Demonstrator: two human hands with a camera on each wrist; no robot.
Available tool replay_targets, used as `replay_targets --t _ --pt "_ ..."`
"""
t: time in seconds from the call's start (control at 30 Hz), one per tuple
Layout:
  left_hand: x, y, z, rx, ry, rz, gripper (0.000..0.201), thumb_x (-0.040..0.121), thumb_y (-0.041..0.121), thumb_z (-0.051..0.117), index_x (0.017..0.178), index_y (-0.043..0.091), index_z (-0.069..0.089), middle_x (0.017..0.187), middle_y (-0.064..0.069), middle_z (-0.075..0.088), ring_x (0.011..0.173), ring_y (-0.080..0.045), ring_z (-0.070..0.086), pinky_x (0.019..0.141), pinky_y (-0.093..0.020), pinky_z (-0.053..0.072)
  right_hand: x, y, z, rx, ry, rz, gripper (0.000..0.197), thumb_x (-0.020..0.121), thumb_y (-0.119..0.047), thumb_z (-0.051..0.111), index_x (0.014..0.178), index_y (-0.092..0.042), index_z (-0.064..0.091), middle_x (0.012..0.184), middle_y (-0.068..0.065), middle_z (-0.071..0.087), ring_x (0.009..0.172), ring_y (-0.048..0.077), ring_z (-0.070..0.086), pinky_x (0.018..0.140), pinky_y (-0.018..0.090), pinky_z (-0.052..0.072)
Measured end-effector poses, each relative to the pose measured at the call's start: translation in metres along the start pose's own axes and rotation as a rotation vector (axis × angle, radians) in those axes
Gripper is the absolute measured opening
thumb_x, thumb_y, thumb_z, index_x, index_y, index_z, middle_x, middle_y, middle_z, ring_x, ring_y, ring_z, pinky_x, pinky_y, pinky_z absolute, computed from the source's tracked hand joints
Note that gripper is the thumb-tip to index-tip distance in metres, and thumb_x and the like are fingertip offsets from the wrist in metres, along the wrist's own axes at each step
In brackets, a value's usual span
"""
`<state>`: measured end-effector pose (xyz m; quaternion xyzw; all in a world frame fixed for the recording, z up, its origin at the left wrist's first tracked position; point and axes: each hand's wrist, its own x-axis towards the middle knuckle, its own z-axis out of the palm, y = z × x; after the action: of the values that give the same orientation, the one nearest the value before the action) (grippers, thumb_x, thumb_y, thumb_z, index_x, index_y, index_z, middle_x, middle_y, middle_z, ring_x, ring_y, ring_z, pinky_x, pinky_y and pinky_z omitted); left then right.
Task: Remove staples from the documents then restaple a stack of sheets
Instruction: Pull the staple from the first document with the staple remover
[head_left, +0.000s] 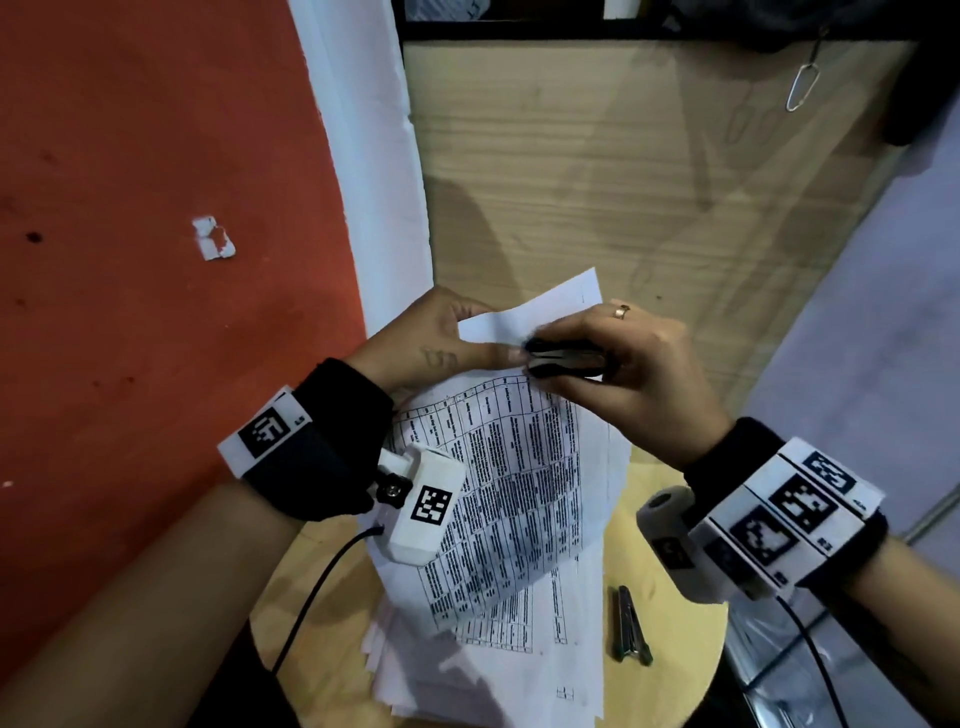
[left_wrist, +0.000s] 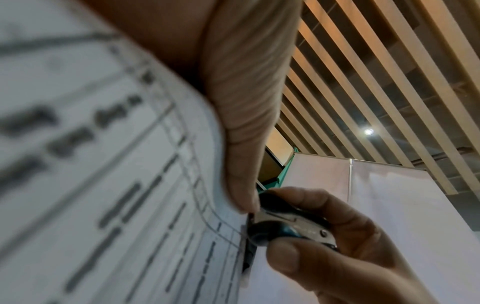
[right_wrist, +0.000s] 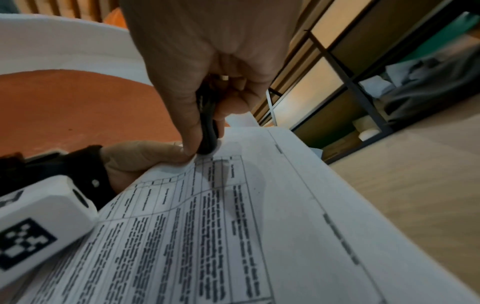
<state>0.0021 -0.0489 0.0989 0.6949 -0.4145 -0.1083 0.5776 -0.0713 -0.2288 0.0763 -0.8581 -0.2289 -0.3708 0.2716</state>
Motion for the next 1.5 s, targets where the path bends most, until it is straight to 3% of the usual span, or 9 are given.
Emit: replay_targets --t 0.33,0.43,0.57,0.77,0.9,1.03,1.17,1.33,1.5 --pt "0.003 -0.011 -0.001 -0.011 0.091 -0.009 0.011 0.075 0.002 0.073 0.082 0.010 0.072 0.071 0.009 0.073 0.068 -0.002 0.066 0.070 -0.019 0.052 0.000 0.001 0.005 0.117 0.091 0.072 0.032 0.065 -0.019 0.080 0.094 -0.008 0.072 0.086 -0.001 0.071 0.081 0.011 0.064 0.076 0.027 0.050" --pt "0.005 -0.018 -0.003 0.112 0.154 0.026 0.013 0.066 0.027 0.078 0.077 0.020 0.076 0.076 0.005 0.074 0.070 -0.004 0.064 0.075 -0.033 0.051 0.000 0.000 0.006 0.127 0.106 0.082 0.032 0.065 -0.020 0.081 0.093 -0.008 0.073 0.084 -0.002 0.070 0.079 0.008 0.063 0.075 0.023 0.050" --pt "0.008 -0.023 0.001 0.331 0.249 0.085 0.031 0.066 0.048 0.068 0.084 0.024 0.073 0.063 -0.004 0.063 0.063 -0.008 0.052 0.064 -0.039 0.049 0.002 -0.001 0.009 0.068 0.149 0.049 0.024 0.067 -0.016 0.078 0.088 -0.007 0.073 0.079 0.002 0.070 0.074 0.007 0.060 0.069 0.016 0.046" --pt "0.011 -0.020 0.008 0.748 0.339 0.010 0.047 0.067 0.059 0.056 0.073 0.014 0.066 0.048 -0.005 0.036 0.057 -0.024 0.040 0.055 -0.028 0.029 0.001 0.009 0.028 -0.202 0.145 0.005 0.020 0.071 -0.018 0.072 0.087 -0.005 0.070 0.075 0.008 0.066 0.073 0.028 0.063 0.065 0.034 0.048" --pt "0.008 -0.025 -0.004 0.884 0.380 -0.054 0.042 0.067 0.047 0.048 0.074 0.009 0.065 0.056 -0.008 0.053 0.074 -0.036 0.059 0.060 -0.035 0.043 -0.002 0.010 0.029 -0.152 0.264 0.106 0.021 0.070 -0.021 0.073 0.081 -0.004 0.069 0.073 0.009 0.067 0.069 0.029 0.064 0.061 0.039 0.051" --pt "0.005 -0.028 -0.018 0.870 0.329 -0.098 0.027 0.065 0.043 0.052 0.054 0.018 0.051 0.049 -0.005 0.030 0.073 -0.042 0.055 0.056 -0.034 0.035 -0.009 0.019 0.034 -0.218 0.205 0.167 0.021 0.067 -0.024 0.071 0.078 -0.007 0.069 0.072 0.008 0.067 0.068 0.028 0.064 0.060 0.035 0.050" --pt "0.008 -0.029 -0.023 0.817 0.292 -0.129 0.038 0.058 0.044 0.055 0.080 0.019 0.074 0.063 -0.006 0.062 0.078 -0.033 0.065 0.069 -0.038 0.051 -0.016 0.033 0.052 -0.401 0.057 0.201 0.023 0.062 -0.029 0.069 0.076 -0.010 0.070 0.065 0.008 0.065 0.061 0.030 0.063 0.053 0.031 0.050" --pt "0.010 -0.041 -0.034 0.656 0.232 -0.180 0.015 0.044 0.054 0.058 0.056 0.048 0.065 0.076 -0.007 0.073 0.079 -0.031 0.068 0.073 -0.044 0.054 -0.018 0.038 0.053 -0.420 -0.046 0.264 0.038 0.063 -0.038 0.072 0.093 -0.015 0.070 0.079 0.006 0.069 0.074 0.030 0.065 0.059 0.035 0.051" --pt "0.011 -0.040 -0.040 0.580 0.116 -0.221 0.010 0.045 0.046 0.066 0.055 0.050 0.065 0.075 0.001 0.072 0.080 -0.025 0.069 0.077 -0.040 0.054 -0.012 0.040 0.042 0.094 -0.027 0.539 0.041 0.060 -0.019 0.087 0.097 -0.014 0.071 0.107 0.004 0.060 0.098 0.010 0.056 0.085 0.008 0.039"
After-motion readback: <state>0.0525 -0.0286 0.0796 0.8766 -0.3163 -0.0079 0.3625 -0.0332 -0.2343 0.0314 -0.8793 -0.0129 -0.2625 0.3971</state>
